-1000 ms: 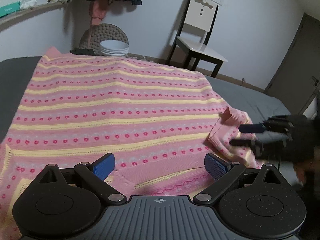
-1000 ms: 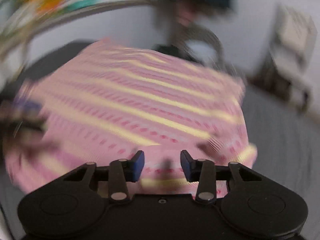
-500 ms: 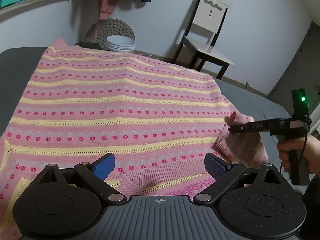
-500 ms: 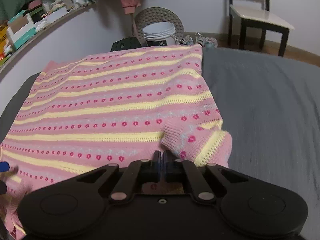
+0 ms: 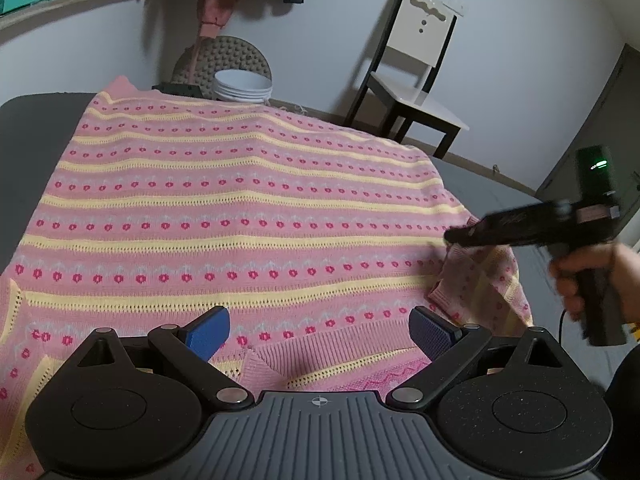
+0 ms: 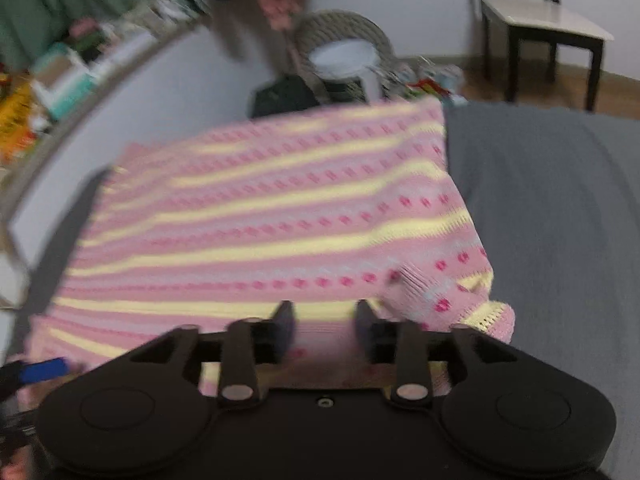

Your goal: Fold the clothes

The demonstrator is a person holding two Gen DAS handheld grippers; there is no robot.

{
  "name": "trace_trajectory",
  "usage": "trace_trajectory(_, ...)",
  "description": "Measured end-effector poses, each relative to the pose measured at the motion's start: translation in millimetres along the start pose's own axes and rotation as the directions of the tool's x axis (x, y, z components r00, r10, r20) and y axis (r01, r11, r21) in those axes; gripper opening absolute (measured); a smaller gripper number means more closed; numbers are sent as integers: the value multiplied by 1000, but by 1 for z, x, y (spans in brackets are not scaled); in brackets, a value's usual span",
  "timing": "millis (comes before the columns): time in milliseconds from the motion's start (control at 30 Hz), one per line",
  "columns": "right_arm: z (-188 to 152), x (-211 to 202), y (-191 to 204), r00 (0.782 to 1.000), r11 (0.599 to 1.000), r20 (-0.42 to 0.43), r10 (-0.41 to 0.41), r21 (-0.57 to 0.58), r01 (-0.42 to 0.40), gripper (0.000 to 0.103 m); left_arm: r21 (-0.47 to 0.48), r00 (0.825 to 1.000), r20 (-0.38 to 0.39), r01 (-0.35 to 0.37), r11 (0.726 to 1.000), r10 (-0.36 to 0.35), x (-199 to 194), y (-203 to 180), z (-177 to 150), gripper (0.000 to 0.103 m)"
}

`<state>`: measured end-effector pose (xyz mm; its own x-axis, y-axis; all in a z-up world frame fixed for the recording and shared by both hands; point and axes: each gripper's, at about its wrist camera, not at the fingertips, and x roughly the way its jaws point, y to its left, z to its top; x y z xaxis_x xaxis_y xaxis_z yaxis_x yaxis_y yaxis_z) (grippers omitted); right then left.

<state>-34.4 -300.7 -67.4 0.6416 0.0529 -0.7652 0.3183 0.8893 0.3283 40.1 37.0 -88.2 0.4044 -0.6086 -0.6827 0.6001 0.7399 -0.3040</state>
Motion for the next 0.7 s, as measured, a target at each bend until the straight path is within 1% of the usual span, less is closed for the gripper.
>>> trace_trajectory(33,-4,-12,4,1000,999,2,23,-37,-23,49,0,1000,0,1,1000,-1,0,0,0,97)
trace_trajectory(67,-8,-25,9,999,996,0,44,-79,-44,49,-1,1000,1,2,1000,-2,0,0,1,97)
trace_trajectory(100,-18,-34,18,999,986,-22,36,-162,-39,49,-3,1000,1,7,1000,-7,0,-1,1,97)
trace_trajectory(133,-28,-44,28,999,967,-48,20,-252,-32,49,-5,1000,1,13,1000,-13,0,-1,1,97)
trace_trajectory(167,-44,-50,41,997,927,-71,-23,-374,-6,49,-7,1000,-3,18,1000,-18,1,-1,2,97)
trace_trajectory(200,-62,-53,53,995,867,-73,-67,-498,22,49,-8,1000,-8,21,1000,-21,2,-2,2,97)
trace_trajectory(233,-82,-54,65,992,789,-66,-110,-612,47,48,-7,1000,-11,25,1000,-25,2,-4,1,97)
trace_trajectory(267,-101,-56,76,987,695,-53,-152,-715,69,48,-5,999,-15,31,1000,-31,3,-5,1,97)
trace_trajectory(300,-118,-53,84,982,602,-14,-190,-792,105,45,-3,999,-19,37,999,-37,3,-7,0,97)
trace_trajectory(333,-134,-50,90,974,501,34,-223,-853,144,41,-1,999,-23,40,999,-40,3,-9,0,97)
trace_trajectory(367,-150,-47,97,965,393,84,-249,-902,181,40,5,999,-27,38,999,-38,3,-10,-1,97)
trace_trajectory(400,-162,-42,100,953,311,134,-271,-925,219,40,13,999,-31,35,999,-35,3,-12,-2,97)
trace_trajectory(433,-169,-36,101,941,258,167,-295,-934,247,36,21,999,-34,33,999,-32,3,-14,-3,97)
trace_trajectory(467,-175,-30,101,931,214,191,-312,-940,264,34,30,999,-36,32,999,-31,2,-15,-4,97)
trace_trajectory(500,-179,-25,100,926,181,207,-317,-945,273,31,33,999,-38,34,999,-33,1,-16,-6,97)
trace_trajectory(567,-188,-17,97,917,118,238,-320,-950,288,11,30,998,-46,50,998,-48,1,-18,-8,97)
trace_trajectory(600,-191,-15,96,912,95,262,-315,-948,305,4,21,997,-52,63,998,-62,2,-20,-8,97)
trace_trajectory(633,-194,-15,95,907,74,287,-308,-943,323,4,11,995,-59,75,997,-74,3,-22,-7,97)
trace_trajectory(700,-195,-27,102,919,98,315,-237,-933,345,4,-22,991,-62,120,993,-121,7,-27,-3,97)
